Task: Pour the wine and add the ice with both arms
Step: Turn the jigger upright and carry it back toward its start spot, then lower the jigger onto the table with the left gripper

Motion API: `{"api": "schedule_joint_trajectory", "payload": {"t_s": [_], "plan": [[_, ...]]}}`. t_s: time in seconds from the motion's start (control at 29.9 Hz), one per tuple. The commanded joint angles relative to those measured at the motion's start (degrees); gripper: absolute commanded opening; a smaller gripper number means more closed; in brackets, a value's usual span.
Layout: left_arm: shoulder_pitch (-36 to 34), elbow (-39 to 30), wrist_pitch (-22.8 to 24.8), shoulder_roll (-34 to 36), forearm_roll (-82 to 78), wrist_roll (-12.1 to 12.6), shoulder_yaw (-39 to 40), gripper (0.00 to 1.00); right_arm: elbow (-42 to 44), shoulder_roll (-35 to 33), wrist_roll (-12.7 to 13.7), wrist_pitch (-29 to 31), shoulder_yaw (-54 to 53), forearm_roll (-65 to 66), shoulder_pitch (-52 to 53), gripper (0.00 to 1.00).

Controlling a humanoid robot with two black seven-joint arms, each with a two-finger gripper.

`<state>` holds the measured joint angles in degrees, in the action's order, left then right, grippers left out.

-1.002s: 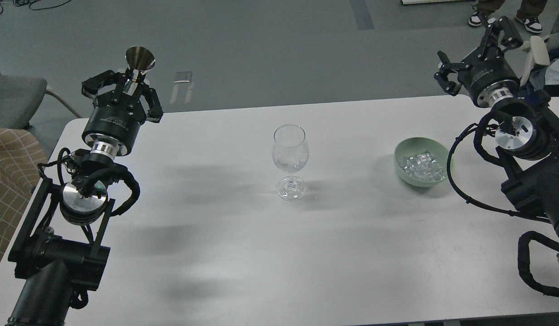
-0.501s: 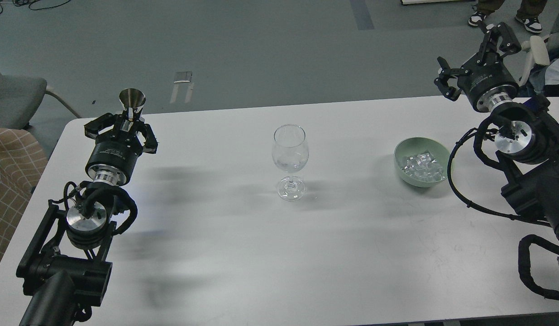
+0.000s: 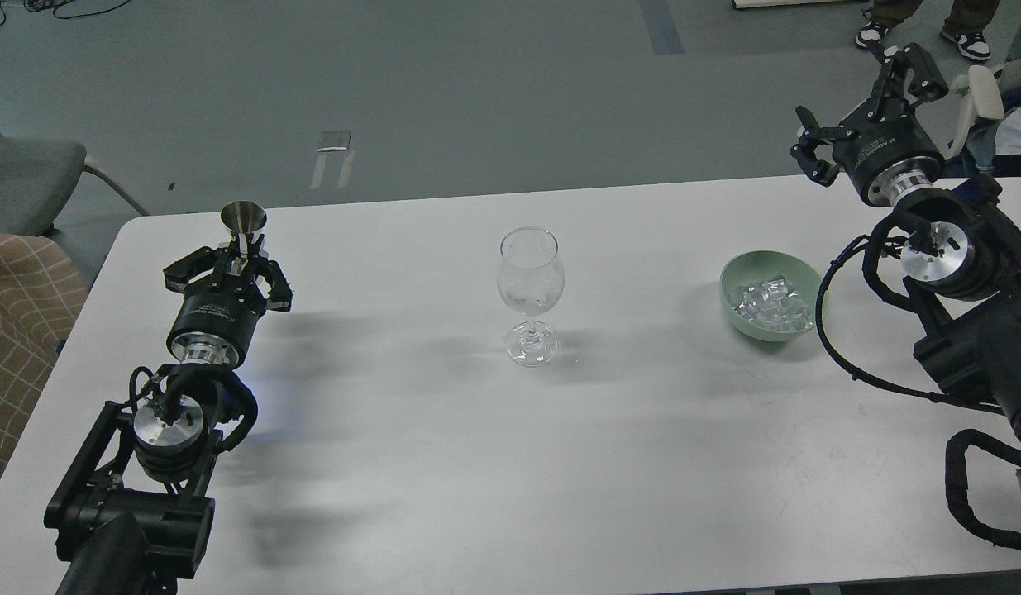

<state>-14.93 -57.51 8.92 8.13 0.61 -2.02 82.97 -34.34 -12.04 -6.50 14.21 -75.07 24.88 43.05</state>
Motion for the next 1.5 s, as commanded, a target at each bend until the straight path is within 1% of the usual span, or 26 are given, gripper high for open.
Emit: {"api": "schedule_joint_trajectory", "payload": {"t_s": [0.0,0.27,0.33,0.43,0.67,0.8,1.14,1.27,1.3,1.47], "plan": [[-0.3,2.2,-0.1,-0.3,-0.1,-0.3,-0.2,0.0,0.1,0.0,0.0,-0.1,0.0,0.0,-0.3,1.0],[-1.2,4.9,-0.5,-0.8,-0.1,-0.3,-0.4,0.0,0.1,0.1,0.0,-0.1,0.0,0.1,-0.4,1.0],[-2.1,7.2,-0.5,-1.1,-0.2,-0.4,-0.7,0.0,0.1,0.1,0.0,-0.1,-0.1,0.1,-0.3,1.0],[-2.8,8.6,-0.6,-1.1,-0.2,-0.4,-0.7,0.0,0.1,0.2,0.0,-0.1,-0.1,0.1,-0.3,1.0],[-3.1,8.9,-1.3,-1.1,-0.3,-0.4,-0.7,0.0,0.1,0.2,0.0,0.0,0.0,0.1,-0.3,1.0],[-3.3,8.9,-1.3,-1.1,-0.4,-0.4,-0.7,0.06,0.1,0.2,0.0,0.0,0.0,0.1,-0.4,1.0],[-3.5,8.9,-1.2,-1.1,-0.5,-0.4,-0.7,0.12,0.1,0.2,0.0,0.0,-0.1,0.1,-0.4,1.0],[-3.9,8.9,-1.2,-1.1,-0.6,-0.4,-0.7,0.18,0.1,0.2,0.0,-0.1,0.0,0.1,-0.4,1.0],[-3.9,8.9,-1.2,-1.1,-0.6,-0.4,-0.7,0.18,0.1,0.2,0.0,-0.1,0.0,0.1,-0.4,1.0],[-4.2,8.9,-1.2,-1.1,-0.6,-0.5,-0.7,0.27,0.1,0.2,0.0,0.0,0.0,0.1,-0.4,1.0]]}}
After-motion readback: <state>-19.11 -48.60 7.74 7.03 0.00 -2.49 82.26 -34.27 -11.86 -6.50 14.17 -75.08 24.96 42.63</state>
